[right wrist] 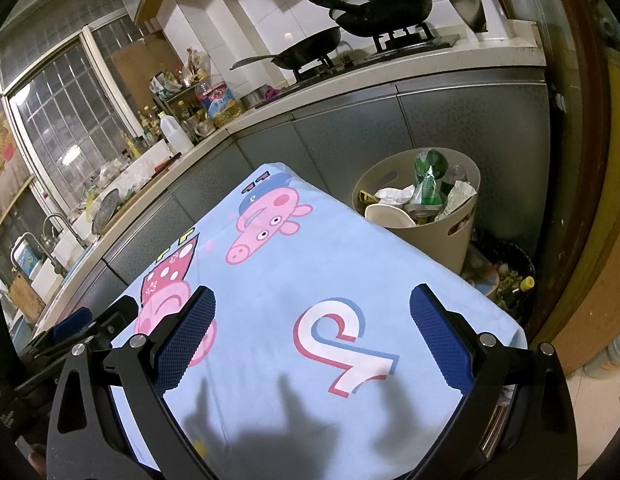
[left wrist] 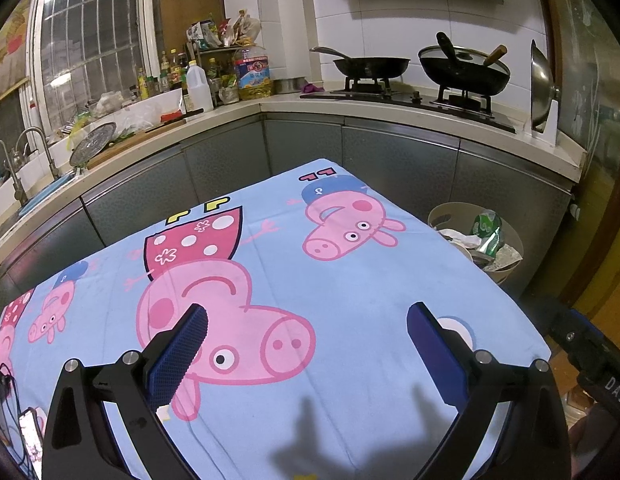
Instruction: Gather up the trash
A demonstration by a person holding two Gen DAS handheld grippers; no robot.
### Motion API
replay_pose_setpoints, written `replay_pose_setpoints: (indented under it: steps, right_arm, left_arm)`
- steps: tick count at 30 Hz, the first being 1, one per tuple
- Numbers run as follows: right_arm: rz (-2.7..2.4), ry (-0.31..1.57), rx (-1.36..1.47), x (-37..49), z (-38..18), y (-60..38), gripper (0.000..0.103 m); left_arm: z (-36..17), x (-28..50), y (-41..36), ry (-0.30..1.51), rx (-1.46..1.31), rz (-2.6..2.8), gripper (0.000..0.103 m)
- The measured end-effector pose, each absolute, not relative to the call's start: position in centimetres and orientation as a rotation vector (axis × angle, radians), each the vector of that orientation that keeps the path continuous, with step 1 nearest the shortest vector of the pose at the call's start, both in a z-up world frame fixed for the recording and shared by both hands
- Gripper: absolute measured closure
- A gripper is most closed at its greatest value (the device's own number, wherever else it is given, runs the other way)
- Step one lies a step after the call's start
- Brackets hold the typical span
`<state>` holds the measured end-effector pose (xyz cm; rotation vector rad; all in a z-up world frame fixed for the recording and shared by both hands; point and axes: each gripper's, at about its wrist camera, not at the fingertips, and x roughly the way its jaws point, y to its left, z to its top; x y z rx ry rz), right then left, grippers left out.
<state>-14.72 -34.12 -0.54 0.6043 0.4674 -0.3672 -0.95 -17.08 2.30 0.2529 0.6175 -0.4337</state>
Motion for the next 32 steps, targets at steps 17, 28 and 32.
replay_pose_setpoints:
  steps: [17,28,32]
  right_arm:
    - [-0.367,0.468,0.604,-14.70,-0.51,-34.04,0.006]
    - [-0.368,0.468,0.603,-14.60,-0.44,-34.01,0.006]
    - [-0.367,0.471,0.605,-14.58,-0.43,-34.01,0.006]
  left_arm:
    - [2.40,-1.06,-17.12,0.606,0.253,-0.434,0.004]
    - [2.46,-1.00,-16.92,0.624,0.236,-0.467,0.004]
    - [2.53,-0.81,-16.95,0.635,0.234,-0.469,0.004]
